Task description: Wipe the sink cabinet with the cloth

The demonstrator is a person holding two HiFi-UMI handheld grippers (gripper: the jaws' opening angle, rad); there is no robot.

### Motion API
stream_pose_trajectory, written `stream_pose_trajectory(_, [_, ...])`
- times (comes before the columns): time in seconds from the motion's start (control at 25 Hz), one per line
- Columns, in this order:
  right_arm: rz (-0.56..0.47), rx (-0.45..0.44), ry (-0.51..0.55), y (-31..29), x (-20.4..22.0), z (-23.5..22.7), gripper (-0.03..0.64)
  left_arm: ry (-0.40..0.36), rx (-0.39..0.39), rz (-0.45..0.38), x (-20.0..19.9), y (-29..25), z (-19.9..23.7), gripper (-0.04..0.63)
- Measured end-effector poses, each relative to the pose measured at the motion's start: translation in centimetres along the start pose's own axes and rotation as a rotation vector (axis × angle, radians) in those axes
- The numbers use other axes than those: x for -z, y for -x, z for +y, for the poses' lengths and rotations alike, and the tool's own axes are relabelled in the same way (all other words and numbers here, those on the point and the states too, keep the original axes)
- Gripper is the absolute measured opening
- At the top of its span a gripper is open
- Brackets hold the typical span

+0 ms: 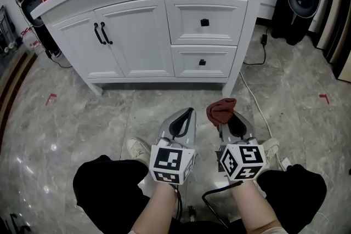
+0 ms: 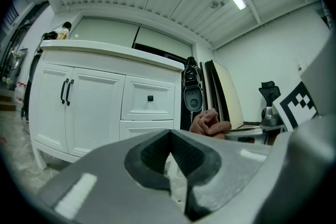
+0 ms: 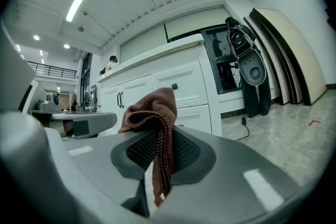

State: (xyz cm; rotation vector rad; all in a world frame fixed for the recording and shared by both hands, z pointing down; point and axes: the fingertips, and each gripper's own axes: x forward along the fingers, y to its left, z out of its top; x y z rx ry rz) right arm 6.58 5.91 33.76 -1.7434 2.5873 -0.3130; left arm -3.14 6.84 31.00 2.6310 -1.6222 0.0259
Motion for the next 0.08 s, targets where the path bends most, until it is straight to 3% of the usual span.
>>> stream_pose_trajectory(0.08, [0.000, -0.001, 0.000, 0.02, -0.06, 0.08, 0.087, 0.001, 0.001, 0.000, 0.04, 0.04, -0.01, 0.002])
